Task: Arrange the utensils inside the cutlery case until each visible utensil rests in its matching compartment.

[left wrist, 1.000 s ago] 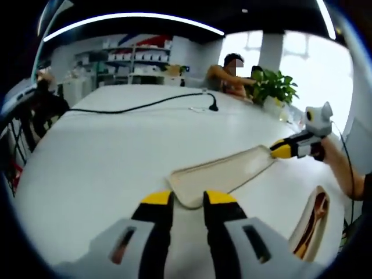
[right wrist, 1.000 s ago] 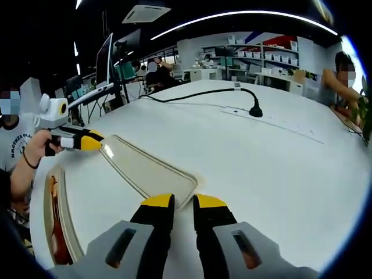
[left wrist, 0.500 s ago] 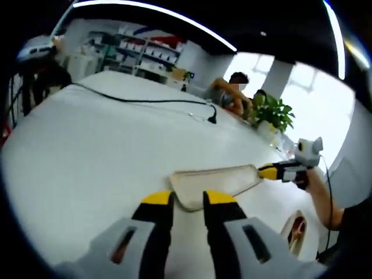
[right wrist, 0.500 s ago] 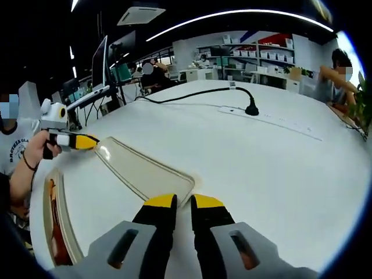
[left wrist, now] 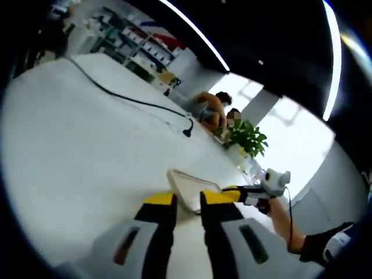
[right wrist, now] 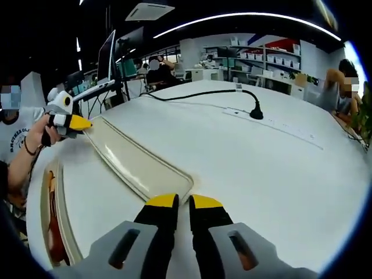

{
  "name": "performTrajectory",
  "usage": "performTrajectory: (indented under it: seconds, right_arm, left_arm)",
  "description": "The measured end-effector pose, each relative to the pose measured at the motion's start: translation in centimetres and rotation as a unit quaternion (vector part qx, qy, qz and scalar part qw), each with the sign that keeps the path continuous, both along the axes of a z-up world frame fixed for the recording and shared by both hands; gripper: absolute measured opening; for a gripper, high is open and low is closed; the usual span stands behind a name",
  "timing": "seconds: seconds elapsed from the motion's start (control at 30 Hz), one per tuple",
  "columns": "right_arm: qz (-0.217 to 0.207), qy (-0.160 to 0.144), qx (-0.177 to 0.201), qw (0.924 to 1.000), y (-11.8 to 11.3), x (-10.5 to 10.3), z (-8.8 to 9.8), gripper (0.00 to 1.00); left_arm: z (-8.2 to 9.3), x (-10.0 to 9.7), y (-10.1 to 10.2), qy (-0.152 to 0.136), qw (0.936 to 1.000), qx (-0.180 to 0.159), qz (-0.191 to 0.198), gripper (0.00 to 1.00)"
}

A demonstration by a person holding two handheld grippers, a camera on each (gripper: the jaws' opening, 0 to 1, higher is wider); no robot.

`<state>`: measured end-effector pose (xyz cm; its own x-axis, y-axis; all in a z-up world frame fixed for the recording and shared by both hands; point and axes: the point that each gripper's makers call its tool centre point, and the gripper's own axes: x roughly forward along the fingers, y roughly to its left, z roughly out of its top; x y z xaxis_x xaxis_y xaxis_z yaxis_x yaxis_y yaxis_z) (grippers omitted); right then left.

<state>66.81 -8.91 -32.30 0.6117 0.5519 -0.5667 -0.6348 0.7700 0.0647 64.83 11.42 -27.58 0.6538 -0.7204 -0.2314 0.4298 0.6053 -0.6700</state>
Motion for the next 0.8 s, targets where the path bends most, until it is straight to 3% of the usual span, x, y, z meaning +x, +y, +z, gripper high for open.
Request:
performTrajectory:
  seconds: [0.43, 0.7, 0.8]
  right_arm:
    - [0.008, -0.008, -0.009, 0.9999, 0.0, 0.3, 0.0, 0.06]
    - [0.001, -0.014, 0.010, 0.9999, -0.3, 0.4, 0.7, 0.06]
    - [0.004, -0.005, 0.009, 0.9999, -0.3, 0.2, 0.7, 0.07]
  left_arm:
    - [0.5, -0.7, -1.2, 0.034, 0.9981, -0.050, -0.011, 0.14]
    - [2.6, -1.7, -2.1, 0.013, 0.9961, -0.081, -0.031, 0.04]
    - [2.6, -2.0, -2.3, 0.006, 0.9970, -0.067, -0.038, 0.04]
